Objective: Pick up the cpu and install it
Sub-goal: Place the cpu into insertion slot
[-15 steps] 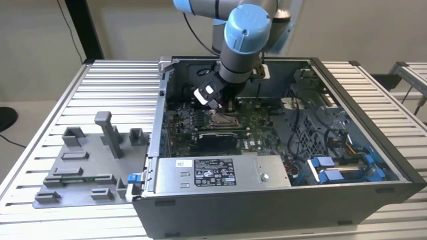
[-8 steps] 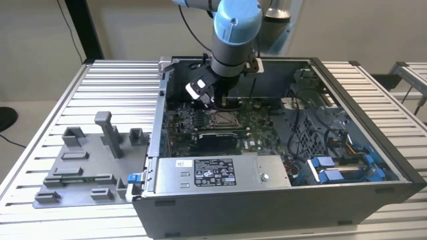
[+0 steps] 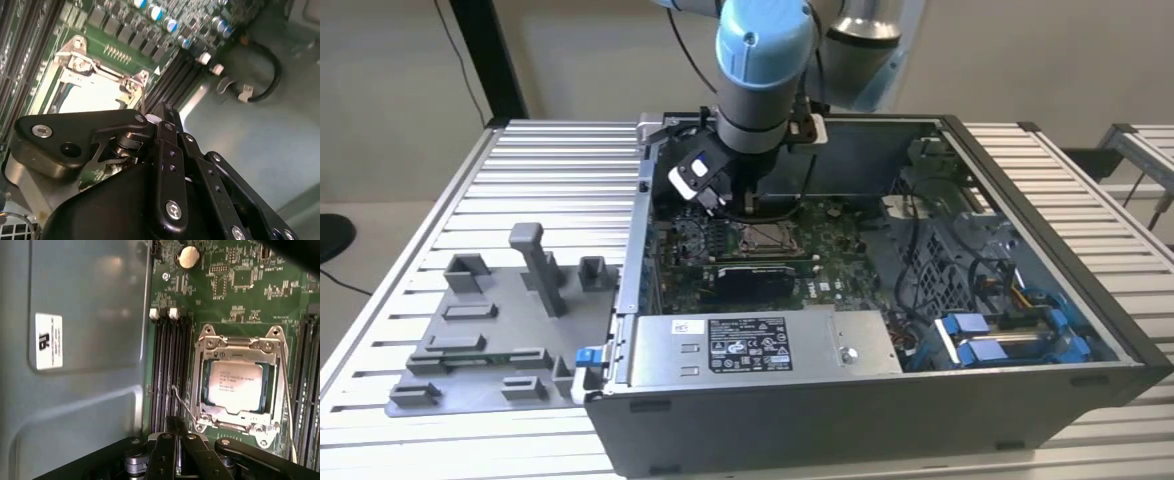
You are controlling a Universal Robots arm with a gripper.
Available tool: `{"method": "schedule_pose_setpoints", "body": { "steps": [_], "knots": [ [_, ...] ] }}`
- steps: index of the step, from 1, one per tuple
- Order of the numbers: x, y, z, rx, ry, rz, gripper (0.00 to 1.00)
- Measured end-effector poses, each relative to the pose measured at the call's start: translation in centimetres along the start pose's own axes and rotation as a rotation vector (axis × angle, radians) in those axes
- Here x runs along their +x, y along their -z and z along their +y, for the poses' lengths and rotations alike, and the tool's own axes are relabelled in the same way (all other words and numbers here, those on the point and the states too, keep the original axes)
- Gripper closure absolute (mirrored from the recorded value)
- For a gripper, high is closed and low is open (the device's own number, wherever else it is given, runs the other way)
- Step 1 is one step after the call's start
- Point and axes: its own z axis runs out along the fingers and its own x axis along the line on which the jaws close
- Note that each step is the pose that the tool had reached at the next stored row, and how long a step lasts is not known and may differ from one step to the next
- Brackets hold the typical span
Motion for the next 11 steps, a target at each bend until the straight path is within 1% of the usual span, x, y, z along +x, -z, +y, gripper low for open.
{"method": "schedule_pose_setpoints", "body": {
  "steps": [3, 7, 11],
  "knots": [
    [-0.23, 0.00, -0.06, -0.0025, 0.001, -0.0002, 1.00],
    [-0.46, -0.51, -0.07, -0.0086, 0.004, -0.0005, 1.00],
    [-0.60, -0.80, -0.08, -0.0106, 0.005, -0.0007, 1.00]
  ]
}}
